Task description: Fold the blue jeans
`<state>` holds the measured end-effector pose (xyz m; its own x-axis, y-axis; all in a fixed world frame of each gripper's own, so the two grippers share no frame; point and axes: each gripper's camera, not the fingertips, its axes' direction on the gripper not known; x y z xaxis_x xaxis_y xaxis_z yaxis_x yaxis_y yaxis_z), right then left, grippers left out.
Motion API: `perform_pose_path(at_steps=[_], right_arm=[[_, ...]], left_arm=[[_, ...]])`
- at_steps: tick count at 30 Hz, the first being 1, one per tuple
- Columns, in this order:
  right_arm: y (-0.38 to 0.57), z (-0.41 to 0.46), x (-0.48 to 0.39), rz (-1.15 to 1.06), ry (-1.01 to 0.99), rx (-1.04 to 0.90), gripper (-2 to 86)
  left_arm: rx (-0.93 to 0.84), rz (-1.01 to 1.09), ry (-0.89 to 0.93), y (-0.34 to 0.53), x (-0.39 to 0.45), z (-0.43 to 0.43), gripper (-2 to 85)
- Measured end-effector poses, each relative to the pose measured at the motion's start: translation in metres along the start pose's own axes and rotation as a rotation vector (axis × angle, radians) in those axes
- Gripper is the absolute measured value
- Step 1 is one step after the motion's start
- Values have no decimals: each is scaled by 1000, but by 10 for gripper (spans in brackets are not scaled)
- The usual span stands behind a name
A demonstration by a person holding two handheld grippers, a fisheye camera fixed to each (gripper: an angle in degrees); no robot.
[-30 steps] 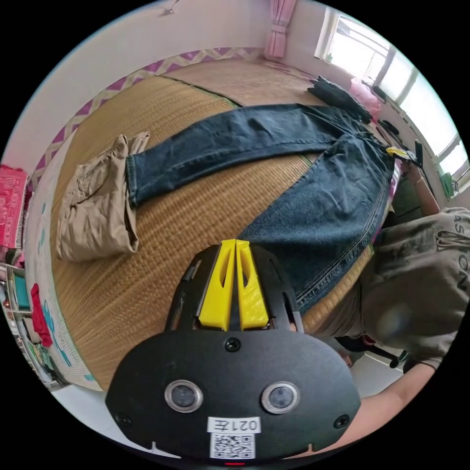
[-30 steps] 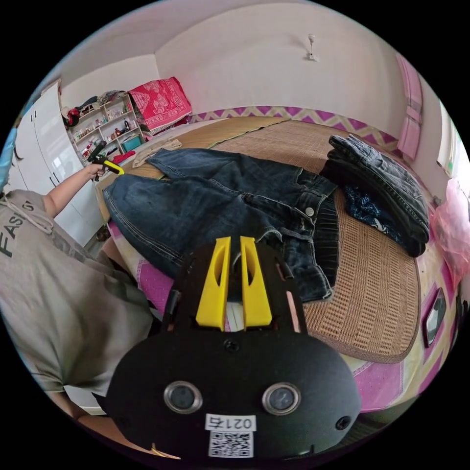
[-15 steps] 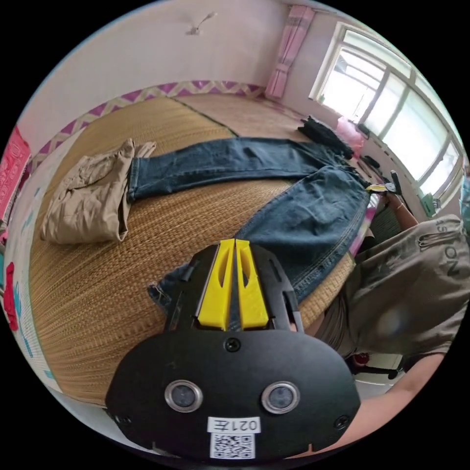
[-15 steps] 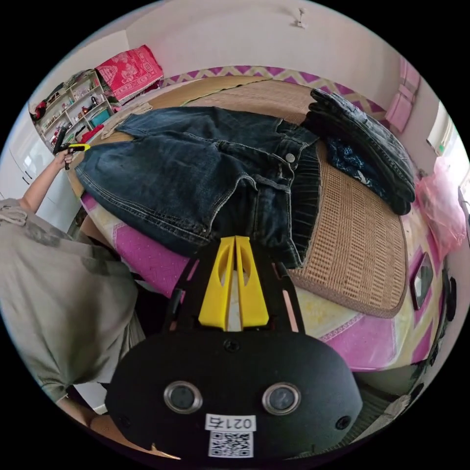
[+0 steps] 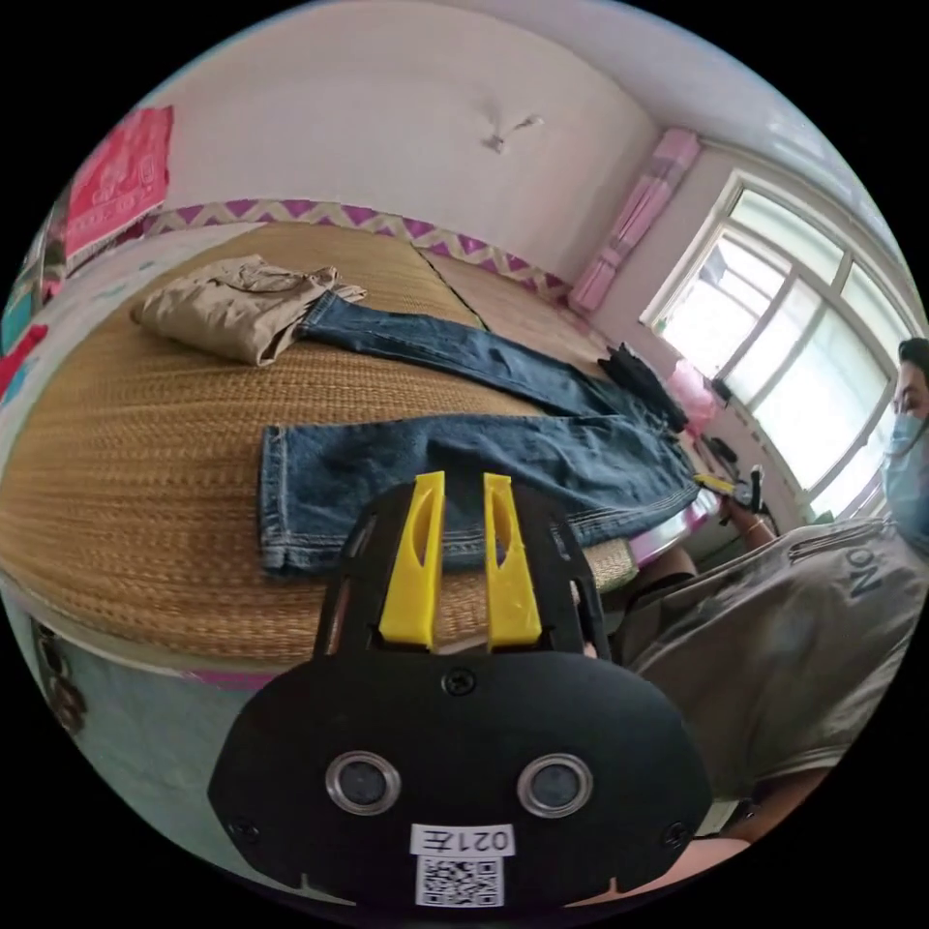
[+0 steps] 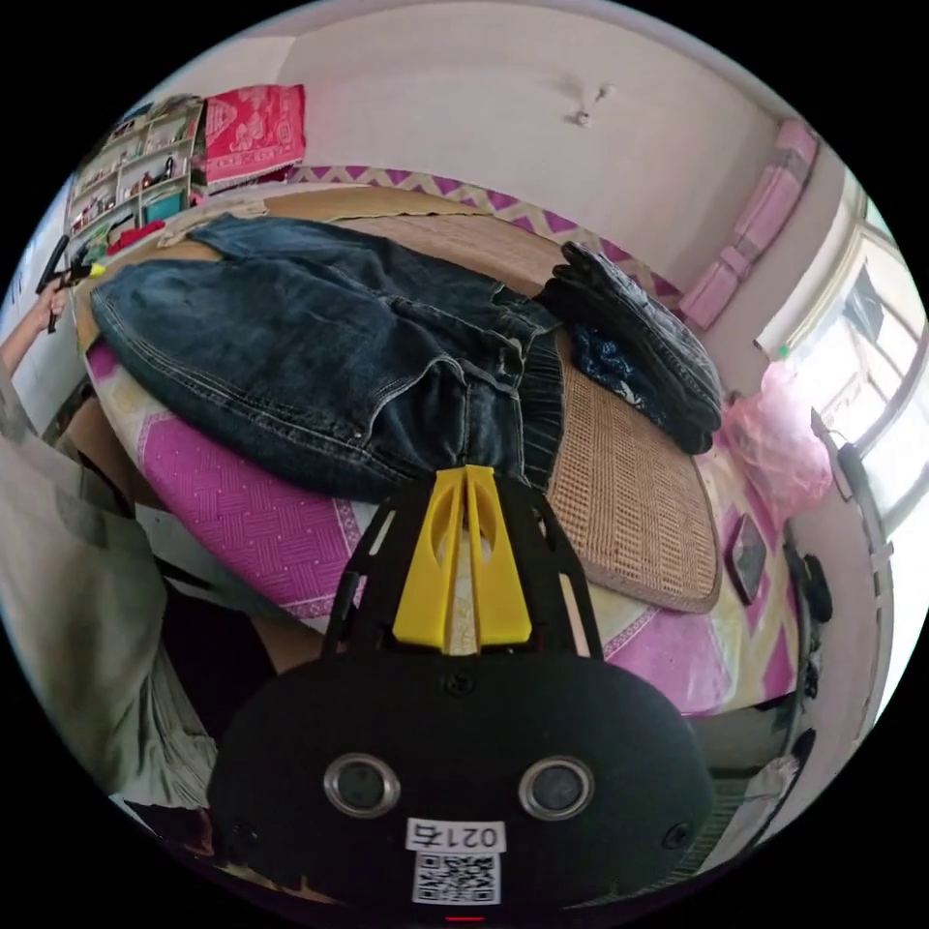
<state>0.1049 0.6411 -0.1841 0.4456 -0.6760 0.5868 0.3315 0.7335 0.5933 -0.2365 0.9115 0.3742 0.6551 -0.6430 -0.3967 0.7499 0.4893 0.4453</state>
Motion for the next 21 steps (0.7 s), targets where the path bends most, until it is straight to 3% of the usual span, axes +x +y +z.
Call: perform_pose_path(at_steps=[7, 12, 18, 21], right_arm=[[-44, 1, -39, -80, 26, -185, -5], [-55, 0, -51, -100, 7, -232, -6], [-48, -2, -75, -100, 71, -224, -8], [-34, -4, -78, -27, 86, -173, -8]], left_arm=[[-1, 39, 52, 29, 34, 6, 116], [120, 58, 144, 57, 48, -5, 4], [251, 66, 163, 90, 64, -15, -8], [205, 91, 116, 99, 75, -10, -4]])
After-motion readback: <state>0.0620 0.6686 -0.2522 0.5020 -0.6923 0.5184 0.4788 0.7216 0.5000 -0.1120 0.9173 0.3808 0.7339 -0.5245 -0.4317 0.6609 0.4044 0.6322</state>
